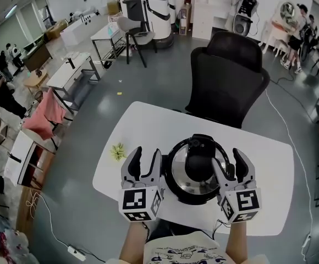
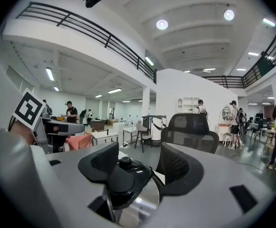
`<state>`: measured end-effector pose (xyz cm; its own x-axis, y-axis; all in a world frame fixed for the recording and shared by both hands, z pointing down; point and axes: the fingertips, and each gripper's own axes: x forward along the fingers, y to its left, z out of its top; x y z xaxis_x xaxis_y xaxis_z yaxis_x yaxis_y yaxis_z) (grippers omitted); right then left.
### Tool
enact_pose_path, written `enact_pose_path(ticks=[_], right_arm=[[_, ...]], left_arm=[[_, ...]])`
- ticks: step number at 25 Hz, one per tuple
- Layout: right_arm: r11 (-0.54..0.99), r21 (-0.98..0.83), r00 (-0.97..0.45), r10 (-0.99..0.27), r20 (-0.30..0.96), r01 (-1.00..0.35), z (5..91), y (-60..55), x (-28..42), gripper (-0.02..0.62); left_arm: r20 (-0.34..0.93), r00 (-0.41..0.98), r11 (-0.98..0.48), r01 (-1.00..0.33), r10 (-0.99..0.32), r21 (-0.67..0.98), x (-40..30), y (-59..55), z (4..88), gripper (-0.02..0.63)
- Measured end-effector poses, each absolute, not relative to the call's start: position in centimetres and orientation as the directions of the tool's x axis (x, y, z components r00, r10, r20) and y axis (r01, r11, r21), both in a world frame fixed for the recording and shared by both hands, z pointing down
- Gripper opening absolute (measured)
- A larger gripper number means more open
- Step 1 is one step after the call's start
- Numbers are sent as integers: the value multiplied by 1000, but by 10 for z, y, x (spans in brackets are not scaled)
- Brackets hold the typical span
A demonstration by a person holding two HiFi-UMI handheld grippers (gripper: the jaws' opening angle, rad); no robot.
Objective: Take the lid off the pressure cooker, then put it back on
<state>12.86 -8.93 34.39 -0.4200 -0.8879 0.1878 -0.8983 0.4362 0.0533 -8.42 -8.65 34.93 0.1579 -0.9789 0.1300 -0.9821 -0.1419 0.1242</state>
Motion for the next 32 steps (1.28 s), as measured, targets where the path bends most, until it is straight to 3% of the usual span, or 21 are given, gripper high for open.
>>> enact_pose_path(ticks=[12, 25, 32], right_arm=[[502, 64, -478, -850, 223, -863, 352, -103, 114, 293], [463, 64, -431, -861, 271, -884, 366, -107, 106, 296], [557, 90, -503, -799, 331, -825, 367, -109, 91, 298]], left_arm=[[202, 149, -106, -972, -968, 208, -93, -91, 384, 206], [236, 259, -77, -809, -937, 583, -103, -94, 444, 217], [263, 302, -25, -699, -916, 715, -98, -99, 475, 232]])
